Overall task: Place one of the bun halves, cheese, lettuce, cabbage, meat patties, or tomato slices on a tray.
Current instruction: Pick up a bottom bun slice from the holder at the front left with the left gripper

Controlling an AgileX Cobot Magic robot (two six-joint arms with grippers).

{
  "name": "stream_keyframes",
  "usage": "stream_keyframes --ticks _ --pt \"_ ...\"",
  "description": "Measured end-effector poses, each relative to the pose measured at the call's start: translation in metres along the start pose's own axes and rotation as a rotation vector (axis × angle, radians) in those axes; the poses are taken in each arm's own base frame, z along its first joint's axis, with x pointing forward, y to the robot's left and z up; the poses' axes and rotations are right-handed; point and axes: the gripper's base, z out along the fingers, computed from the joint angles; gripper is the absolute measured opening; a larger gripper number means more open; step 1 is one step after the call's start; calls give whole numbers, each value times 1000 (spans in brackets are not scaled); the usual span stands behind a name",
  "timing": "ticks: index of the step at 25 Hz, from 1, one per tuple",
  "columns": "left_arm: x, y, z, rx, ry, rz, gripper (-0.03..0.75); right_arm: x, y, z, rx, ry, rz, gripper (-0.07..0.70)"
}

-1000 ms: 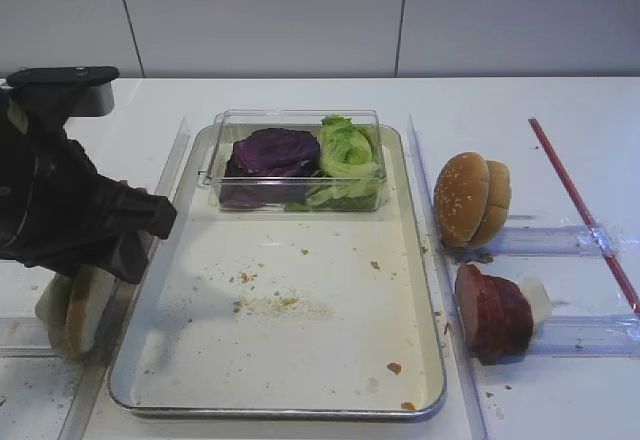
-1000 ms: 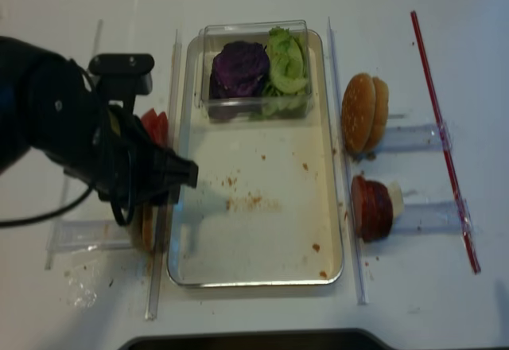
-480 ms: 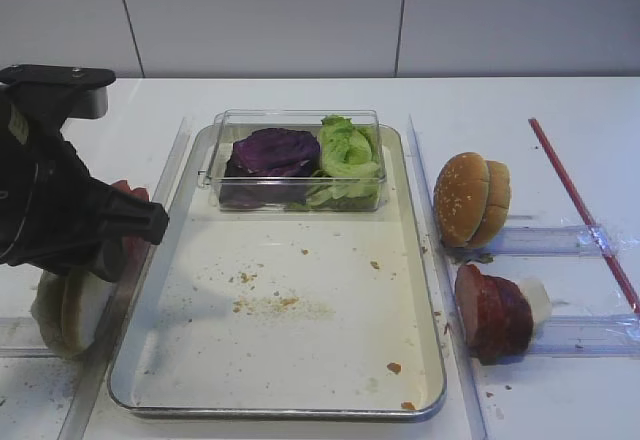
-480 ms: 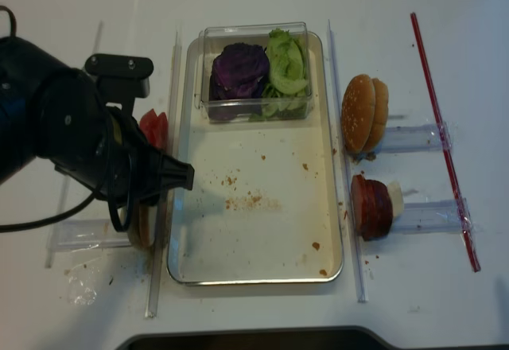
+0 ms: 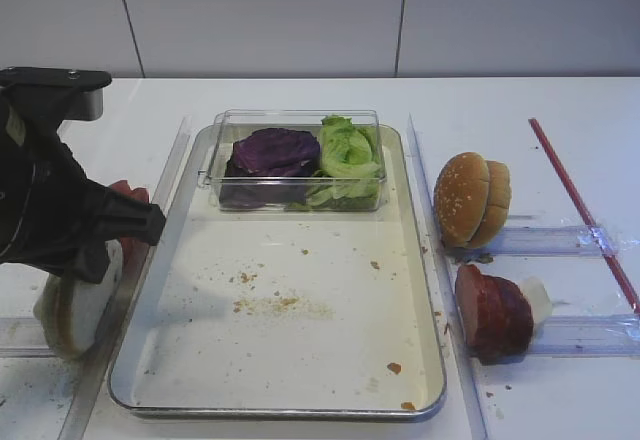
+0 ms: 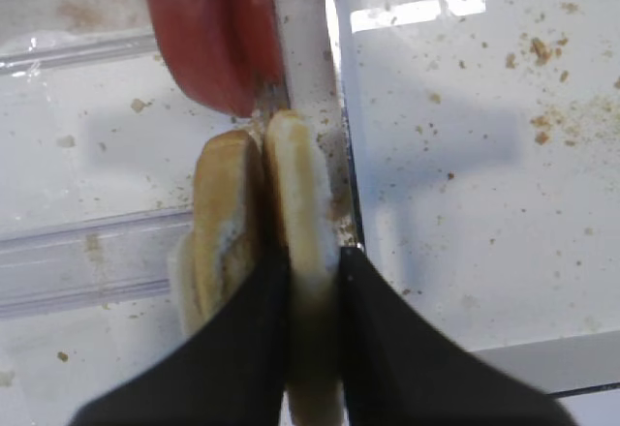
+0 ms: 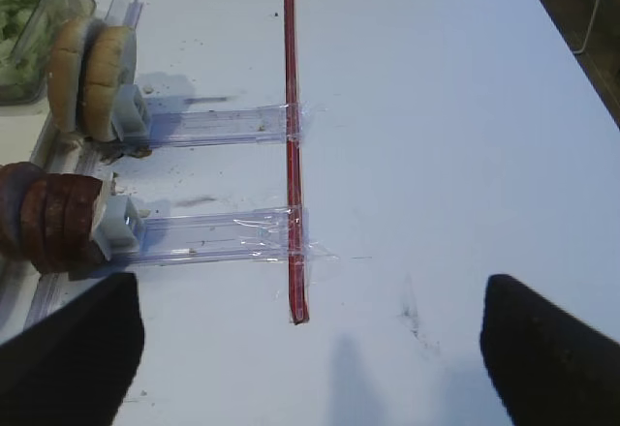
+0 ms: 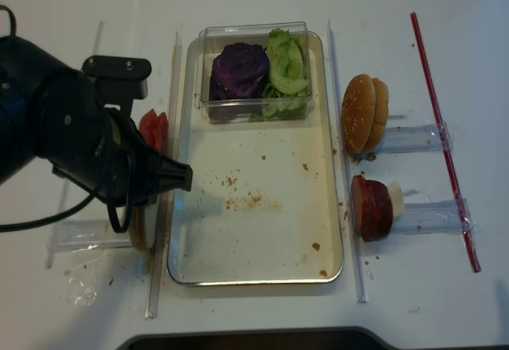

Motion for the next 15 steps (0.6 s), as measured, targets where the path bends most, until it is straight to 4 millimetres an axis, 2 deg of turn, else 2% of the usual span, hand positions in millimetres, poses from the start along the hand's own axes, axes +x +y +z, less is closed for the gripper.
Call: stream_keyframes --ticks 15 --pt "1 -2 0 19 8 -17 80 0 0 0 0 0 0 692"
